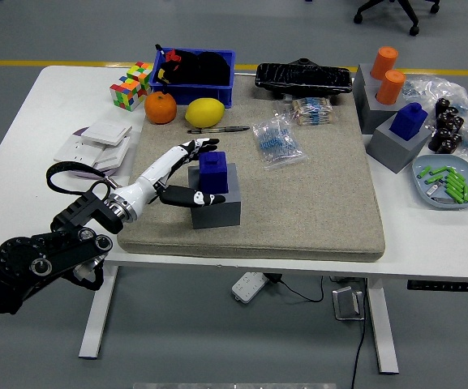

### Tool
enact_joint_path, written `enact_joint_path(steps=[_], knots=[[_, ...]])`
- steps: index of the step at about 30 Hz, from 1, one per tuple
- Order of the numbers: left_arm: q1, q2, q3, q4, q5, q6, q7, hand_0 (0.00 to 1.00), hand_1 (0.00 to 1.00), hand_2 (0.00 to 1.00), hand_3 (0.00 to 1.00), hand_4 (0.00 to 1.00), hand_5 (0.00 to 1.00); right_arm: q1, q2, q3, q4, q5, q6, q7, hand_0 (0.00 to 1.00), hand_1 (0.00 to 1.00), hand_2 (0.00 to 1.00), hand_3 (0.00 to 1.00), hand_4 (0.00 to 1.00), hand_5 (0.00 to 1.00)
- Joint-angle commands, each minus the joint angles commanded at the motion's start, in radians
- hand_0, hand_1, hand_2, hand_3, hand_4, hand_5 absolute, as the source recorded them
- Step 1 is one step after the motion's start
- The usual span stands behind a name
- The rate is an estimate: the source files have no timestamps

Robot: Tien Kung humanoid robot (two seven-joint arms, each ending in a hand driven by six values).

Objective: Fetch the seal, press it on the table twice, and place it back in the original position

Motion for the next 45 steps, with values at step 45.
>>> enact_joint_path(steps=[45], knots=[[0.007, -0.041, 0.001, 0.052, -0.095, 0.008, -0.06, 0.679, 0.63, 0.575, 0.67, 0.732, 0.002, -0.001, 0.004, 0.005, 0.001, 0.007, 0.001, -0.001, 0.737, 0.685, 0.654, 0.622, 0.727, 0.516]])
